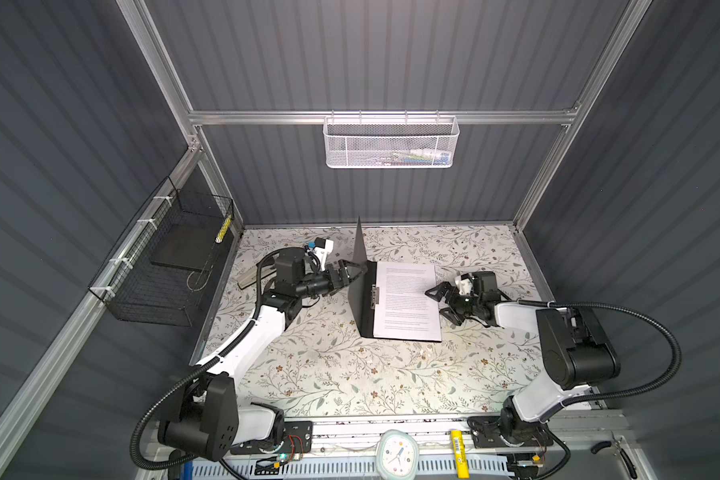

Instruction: Put the files into the folder

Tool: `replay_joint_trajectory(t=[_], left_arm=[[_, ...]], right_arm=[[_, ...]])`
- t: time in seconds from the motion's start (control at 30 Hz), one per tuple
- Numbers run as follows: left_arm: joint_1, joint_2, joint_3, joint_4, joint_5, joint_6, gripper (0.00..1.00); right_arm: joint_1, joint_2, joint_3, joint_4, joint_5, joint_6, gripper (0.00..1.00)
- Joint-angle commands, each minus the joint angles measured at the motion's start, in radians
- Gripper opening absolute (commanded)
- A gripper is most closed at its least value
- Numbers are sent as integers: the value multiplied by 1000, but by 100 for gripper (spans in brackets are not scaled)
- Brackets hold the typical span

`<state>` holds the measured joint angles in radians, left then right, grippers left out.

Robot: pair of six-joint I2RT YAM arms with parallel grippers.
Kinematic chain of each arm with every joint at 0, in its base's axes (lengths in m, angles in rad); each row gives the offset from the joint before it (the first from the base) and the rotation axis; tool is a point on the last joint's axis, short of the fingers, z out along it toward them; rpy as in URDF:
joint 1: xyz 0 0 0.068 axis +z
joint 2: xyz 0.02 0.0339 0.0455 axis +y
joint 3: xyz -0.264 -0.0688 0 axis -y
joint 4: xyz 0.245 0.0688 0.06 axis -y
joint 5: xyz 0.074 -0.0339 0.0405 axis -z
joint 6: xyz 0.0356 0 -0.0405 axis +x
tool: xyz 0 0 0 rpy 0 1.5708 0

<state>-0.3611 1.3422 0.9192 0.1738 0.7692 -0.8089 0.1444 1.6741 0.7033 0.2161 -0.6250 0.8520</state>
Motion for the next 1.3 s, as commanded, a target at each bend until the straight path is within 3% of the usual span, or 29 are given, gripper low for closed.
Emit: replay_joint_trajectory(t=[0.0, 0.13, 0.27, 0.4, 0.5, 0.6, 0.67, 0.77, 1.03, 1.27], left_arm=[[-74, 52, 67, 17, 15, -1, 100], [-174, 139, 107, 44, -48, 7, 100], [-266, 233, 144, 51, -114, 27, 100], [-353, 366, 183, 86, -164, 24, 100], [-410, 497, 215, 120, -199, 9, 100], [-425, 611, 225, 213, -150, -65, 100], [-407, 578, 193, 241, -165, -72, 100], [-369, 445, 188, 91, -227, 38, 100], [-257, 117, 62, -159, -347, 204, 100], [-245, -168, -99, -291, -587, 276, 100]], right_arm=[[31, 47, -4, -70, -8, 61, 99], [18, -11, -6, -77, 21, 97, 99], [-109, -168, -99, -77, 80, 151, 99], [-224, -326, -121, -183, 103, 98, 99], [-241, -395, -101, -252, 93, 39, 99], [-240, -432, -109, -248, 71, 7, 99], [-237, -418, -92, -273, 48, -21, 99], [-210, -374, -62, -301, 46, -75, 99], [-7, -140, 39, -261, 123, -111, 99], [43, 31, 164, -231, 191, -86, 99]])
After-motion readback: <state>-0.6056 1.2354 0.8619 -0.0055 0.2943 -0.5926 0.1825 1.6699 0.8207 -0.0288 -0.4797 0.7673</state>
